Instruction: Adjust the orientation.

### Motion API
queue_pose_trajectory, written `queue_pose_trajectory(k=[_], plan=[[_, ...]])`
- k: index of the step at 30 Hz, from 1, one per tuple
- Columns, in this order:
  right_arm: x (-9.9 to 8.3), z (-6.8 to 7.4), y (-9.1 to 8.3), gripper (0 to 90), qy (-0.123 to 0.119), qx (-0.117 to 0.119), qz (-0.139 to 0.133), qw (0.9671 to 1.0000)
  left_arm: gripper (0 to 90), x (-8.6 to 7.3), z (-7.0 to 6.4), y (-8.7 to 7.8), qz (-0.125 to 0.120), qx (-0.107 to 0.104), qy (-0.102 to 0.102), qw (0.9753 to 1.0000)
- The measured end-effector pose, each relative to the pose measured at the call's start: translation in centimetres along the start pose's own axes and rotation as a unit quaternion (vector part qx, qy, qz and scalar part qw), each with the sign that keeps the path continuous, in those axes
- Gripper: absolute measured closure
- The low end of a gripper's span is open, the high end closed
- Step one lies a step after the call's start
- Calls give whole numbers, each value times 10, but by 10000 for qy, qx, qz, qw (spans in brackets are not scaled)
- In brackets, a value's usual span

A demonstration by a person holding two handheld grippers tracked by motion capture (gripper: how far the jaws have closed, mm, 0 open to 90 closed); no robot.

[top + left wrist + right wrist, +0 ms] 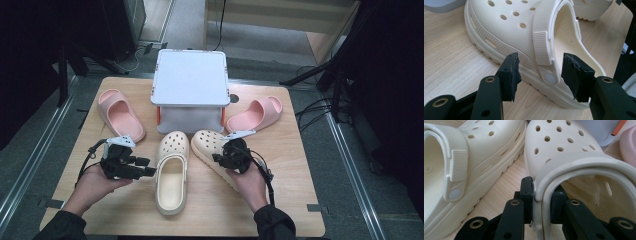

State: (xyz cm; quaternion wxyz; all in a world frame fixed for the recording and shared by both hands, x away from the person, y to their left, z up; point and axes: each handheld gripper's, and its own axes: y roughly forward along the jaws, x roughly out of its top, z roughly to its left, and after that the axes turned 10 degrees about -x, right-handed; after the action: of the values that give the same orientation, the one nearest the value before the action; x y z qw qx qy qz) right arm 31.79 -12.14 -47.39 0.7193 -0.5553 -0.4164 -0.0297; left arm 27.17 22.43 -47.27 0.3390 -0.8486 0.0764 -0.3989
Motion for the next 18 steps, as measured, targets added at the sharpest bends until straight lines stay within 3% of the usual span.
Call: queue_pose_trajectory(k=[9,12,18], plan=[[-2,8,6,759,64,124,-132,9998,470,0,0,1,15,12,6,10000],[-3,6,5,706,64,203,-180,9996,470,0,0,1,2,27,-16,10000],[-6,-5,-15,696,76,347,-312,9989,484,0,2,-1,-32,56,-2,10000]])
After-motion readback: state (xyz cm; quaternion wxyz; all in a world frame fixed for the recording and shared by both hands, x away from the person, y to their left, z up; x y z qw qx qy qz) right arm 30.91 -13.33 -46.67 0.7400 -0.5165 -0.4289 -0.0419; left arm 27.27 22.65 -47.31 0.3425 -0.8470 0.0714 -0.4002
